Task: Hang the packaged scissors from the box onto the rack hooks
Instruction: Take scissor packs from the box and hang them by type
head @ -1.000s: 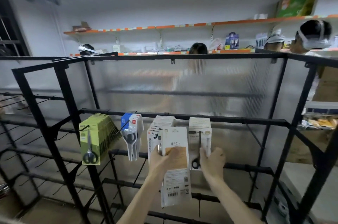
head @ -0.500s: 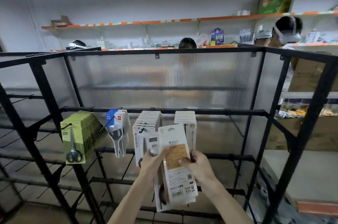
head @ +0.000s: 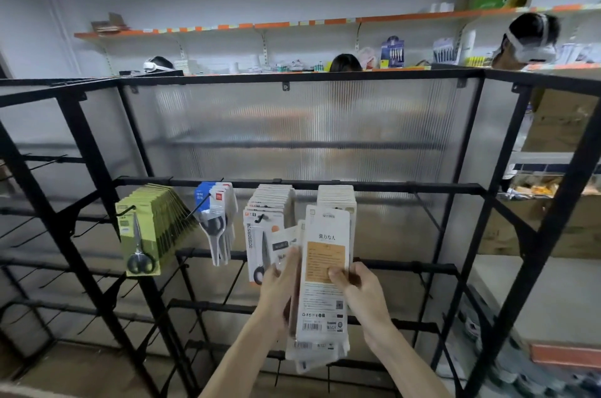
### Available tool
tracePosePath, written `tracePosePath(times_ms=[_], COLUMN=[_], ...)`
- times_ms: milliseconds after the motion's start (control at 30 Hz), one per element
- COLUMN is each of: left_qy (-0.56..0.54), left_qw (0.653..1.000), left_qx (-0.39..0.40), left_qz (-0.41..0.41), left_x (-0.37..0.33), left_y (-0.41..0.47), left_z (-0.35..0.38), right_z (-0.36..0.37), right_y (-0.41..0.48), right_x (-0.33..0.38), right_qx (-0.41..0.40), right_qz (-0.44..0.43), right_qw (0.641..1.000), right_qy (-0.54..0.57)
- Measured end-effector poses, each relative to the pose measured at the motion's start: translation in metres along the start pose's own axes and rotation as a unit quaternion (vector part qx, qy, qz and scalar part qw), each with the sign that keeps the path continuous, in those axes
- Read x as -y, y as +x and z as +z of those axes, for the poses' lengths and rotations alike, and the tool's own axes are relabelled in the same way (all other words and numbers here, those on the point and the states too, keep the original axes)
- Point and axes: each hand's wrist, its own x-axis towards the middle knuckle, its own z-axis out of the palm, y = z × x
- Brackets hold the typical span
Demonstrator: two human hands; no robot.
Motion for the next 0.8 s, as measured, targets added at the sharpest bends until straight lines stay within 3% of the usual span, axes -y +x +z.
tracePosePath(times_ms=[333,600,800], left_qy=[0.075,0.020,-0.013], left_qw=[0.992,0.998,0.999], left_qx=[-0.021,0.063,0.034], left_qz=[0.101,0.003,0.022], left_x=[0.011,0.010,0.011], left_y=[-0.006,-0.006,-0.010], left_z=[0.009,0.016,0.026], right_z=[-0.015,-0.013,-0.009], right_y=[-0.006,-0.018,-0.022], right_x=[-0.001,-0.002,-0.002], right_qx=[-0.047,-0.038,-0.072], right_qz=[0.003,-0.039,-0.079], right_qw=[0.999,0.998,0.992], right_qy=[0.022,-0.035,-0.069])
